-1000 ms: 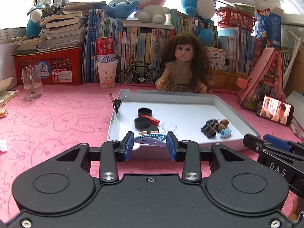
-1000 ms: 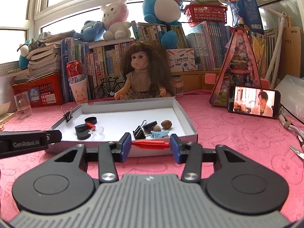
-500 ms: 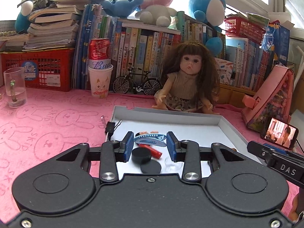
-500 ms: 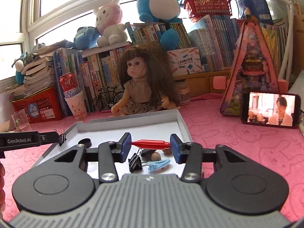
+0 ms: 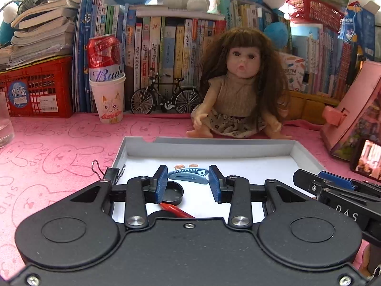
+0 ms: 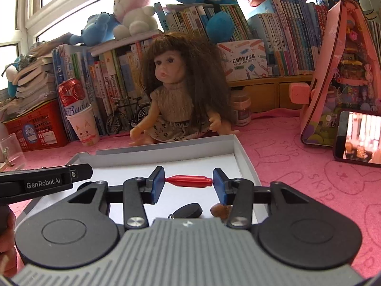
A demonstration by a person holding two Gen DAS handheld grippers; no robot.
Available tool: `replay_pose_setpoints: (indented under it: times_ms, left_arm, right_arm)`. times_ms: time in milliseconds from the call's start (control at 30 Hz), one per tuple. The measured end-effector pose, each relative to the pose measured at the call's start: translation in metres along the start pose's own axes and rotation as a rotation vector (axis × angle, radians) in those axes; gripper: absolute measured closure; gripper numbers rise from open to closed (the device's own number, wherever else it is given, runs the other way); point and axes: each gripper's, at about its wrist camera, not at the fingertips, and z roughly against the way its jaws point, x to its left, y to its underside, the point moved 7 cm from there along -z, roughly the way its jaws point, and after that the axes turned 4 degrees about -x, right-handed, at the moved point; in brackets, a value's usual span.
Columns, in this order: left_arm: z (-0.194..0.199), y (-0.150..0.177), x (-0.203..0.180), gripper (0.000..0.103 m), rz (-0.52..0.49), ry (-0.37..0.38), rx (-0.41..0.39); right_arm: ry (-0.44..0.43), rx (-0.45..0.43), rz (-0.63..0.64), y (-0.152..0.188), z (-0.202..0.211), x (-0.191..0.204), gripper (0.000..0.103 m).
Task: Organize rigid objects
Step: 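Carry the blue hair clip and red stick with both tools over the box, then open the left tool to drop the hair clip while the right tool releases the red stick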
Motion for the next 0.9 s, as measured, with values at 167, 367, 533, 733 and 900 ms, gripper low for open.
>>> replay_pose_setpoints:
  times_ms: [167, 367, 533, 733, 900]
  left_arm:
    - [-0.011, 0.009, -0.001, 0.068, -0.031, -0.023, 0.034]
    - [-0.017, 0.017, 0.001, 0.067, -0.021, -0.039, 0.047]
    - [-0.018, 0.019, 0.002, 0.067, -0.012, -0.028, 0.053]
    - [-0.021, 0.02, 0.005, 0.067, 0.004, -0.028, 0.075]
    - [-0.021, 0.02, 0.005, 0.067, 0.004, -0.032, 0.08]
  right_arm:
    - [0.006, 0.017, 0.029, 0.001, -0.005, 0.005, 0.053]
    - [0.022, 0.055, 0.056, 0.004, -0.012, 0.009, 0.053]
    - [0.032, 0.061, 0.066, 0.005, -0.013, 0.01, 0.053]
    - [0.043, 0.073, 0.077, 0.006, -0.015, 0.011, 0.052]
    - [0.05, 0.08, 0.071, 0.007, -0.016, 0.009, 0.05]
